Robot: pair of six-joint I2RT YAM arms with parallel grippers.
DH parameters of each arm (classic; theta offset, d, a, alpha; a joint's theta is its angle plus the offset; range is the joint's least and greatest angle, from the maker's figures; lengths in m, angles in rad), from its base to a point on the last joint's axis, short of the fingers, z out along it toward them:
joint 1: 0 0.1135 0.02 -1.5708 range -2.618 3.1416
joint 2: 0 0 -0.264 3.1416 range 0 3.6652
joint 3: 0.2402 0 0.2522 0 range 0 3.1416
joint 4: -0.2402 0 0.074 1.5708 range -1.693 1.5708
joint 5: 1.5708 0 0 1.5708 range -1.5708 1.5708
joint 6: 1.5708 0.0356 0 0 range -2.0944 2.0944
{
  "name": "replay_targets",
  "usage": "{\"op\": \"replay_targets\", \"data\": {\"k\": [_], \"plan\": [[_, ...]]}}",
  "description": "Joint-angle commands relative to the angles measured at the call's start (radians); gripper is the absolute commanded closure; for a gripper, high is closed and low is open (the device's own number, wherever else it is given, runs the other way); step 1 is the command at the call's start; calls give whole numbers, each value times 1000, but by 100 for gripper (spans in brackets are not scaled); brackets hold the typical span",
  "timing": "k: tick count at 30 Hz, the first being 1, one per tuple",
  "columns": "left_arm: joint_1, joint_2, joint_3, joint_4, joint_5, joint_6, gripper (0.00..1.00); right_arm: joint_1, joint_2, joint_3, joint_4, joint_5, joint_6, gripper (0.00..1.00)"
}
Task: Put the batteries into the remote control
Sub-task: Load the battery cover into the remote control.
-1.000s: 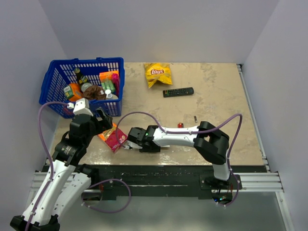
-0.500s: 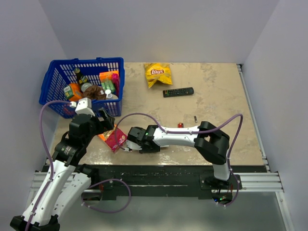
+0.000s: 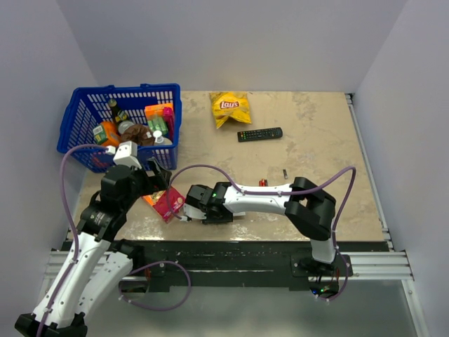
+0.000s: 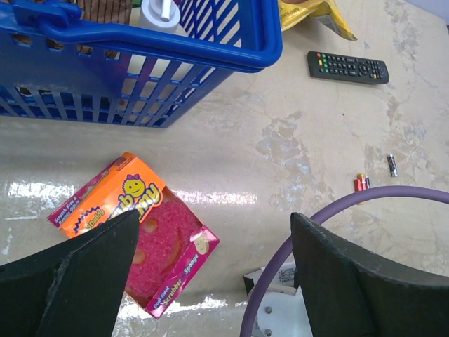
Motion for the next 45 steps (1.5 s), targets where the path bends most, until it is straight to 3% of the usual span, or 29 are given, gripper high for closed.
{"op": "replay_targets", "data": {"k": [1,20,25,35,45], "plan": [[1,6,3,48,39,34,7,5,-56,11,4,-2,2,90],[1,14,9,46,43,47,7,10,-62,-13,37,-7,-124,77],[1,17,7,49,46,47,7,10,-62,-16,37,-22,-126,68],[1,23,6,55,53,48,7,10,-59,-15,48,-12,-126,67],[1,23,6,55,54,53,7,10,-65,-12,39,-31,-118,49]]}}
